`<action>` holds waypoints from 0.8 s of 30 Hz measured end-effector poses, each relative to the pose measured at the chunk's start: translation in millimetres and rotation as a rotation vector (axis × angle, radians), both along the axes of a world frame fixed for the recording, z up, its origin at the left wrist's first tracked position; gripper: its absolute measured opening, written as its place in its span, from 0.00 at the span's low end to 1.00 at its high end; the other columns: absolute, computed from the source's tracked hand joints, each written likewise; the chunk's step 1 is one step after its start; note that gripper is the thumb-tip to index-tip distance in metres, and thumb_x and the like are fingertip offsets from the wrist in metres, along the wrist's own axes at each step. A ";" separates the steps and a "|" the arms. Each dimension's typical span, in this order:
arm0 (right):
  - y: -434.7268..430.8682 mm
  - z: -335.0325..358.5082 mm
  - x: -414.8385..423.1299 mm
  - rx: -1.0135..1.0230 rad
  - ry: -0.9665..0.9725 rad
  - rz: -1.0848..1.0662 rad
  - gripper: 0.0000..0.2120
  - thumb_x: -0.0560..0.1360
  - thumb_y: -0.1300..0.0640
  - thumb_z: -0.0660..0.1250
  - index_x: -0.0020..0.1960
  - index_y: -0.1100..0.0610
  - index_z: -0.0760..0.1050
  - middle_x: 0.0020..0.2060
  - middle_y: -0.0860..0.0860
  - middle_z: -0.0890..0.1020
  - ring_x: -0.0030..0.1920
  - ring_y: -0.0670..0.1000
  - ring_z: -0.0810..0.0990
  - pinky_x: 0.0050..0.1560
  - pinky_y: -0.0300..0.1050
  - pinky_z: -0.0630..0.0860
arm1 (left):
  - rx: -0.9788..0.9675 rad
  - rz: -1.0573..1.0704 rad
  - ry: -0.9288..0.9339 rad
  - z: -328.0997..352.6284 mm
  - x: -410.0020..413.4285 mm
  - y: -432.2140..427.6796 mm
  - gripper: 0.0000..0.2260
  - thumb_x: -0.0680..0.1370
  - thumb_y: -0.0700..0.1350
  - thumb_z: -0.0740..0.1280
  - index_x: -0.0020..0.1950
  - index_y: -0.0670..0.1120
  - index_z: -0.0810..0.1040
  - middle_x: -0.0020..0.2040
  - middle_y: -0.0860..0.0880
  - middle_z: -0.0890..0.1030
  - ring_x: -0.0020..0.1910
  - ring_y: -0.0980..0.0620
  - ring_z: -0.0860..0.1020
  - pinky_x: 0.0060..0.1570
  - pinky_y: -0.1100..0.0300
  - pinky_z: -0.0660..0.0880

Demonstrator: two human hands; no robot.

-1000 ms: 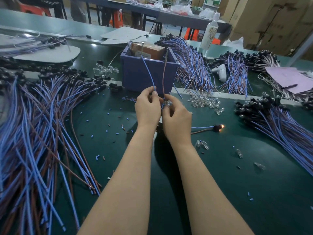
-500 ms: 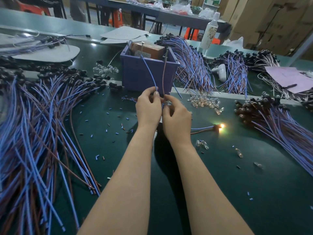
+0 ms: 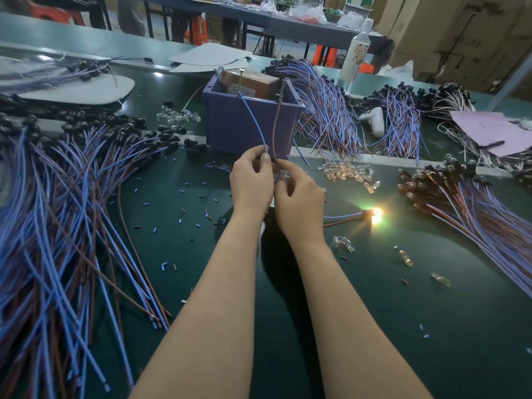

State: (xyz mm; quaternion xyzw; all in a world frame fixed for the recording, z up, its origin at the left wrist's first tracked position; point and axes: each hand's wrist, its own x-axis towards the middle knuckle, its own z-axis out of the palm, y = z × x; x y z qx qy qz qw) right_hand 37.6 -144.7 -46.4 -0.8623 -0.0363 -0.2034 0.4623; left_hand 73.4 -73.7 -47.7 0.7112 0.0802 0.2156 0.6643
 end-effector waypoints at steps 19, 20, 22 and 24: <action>-97.1 80.6 -14.0 0.017 -0.253 -0.208 0.12 0.77 0.60 0.63 0.34 0.53 0.71 0.28 0.43 0.73 0.28 0.43 0.70 0.32 0.33 0.64 | 0.401 -0.196 -0.352 115.5 -43.2 -88.3 0.13 0.80 0.52 0.61 0.59 0.48 0.79 0.43 0.52 0.75 0.37 0.59 0.73 0.36 0.71 0.66; -110.7 83.9 -18.0 0.151 -0.314 -0.269 0.12 0.78 0.58 0.62 0.36 0.55 0.72 0.29 0.46 0.76 0.30 0.42 0.73 0.34 0.36 0.69 | 0.392 -0.201 -0.274 110.4 -43.0 -100.8 0.15 0.81 0.53 0.60 0.60 0.47 0.77 0.42 0.53 0.75 0.38 0.58 0.73 0.36 0.68 0.67; -136.6 87.3 -25.7 0.450 -0.390 -0.375 0.13 0.80 0.57 0.61 0.37 0.56 0.74 0.29 0.49 0.79 0.29 0.45 0.78 0.33 0.38 0.75 | 0.318 -0.361 -0.078 95.8 -43.1 -129.5 0.16 0.82 0.53 0.57 0.60 0.44 0.75 0.44 0.48 0.79 0.44 0.50 0.77 0.43 0.60 0.72; -160.8 86.6 -32.0 0.766 -0.423 -0.423 0.13 0.80 0.58 0.60 0.37 0.57 0.74 0.25 0.47 0.80 0.25 0.45 0.78 0.29 0.37 0.74 | 0.095 -0.579 0.041 85.2 -44.8 -161.5 0.14 0.83 0.50 0.56 0.51 0.42 0.76 0.41 0.41 0.82 0.40 0.46 0.81 0.41 0.56 0.78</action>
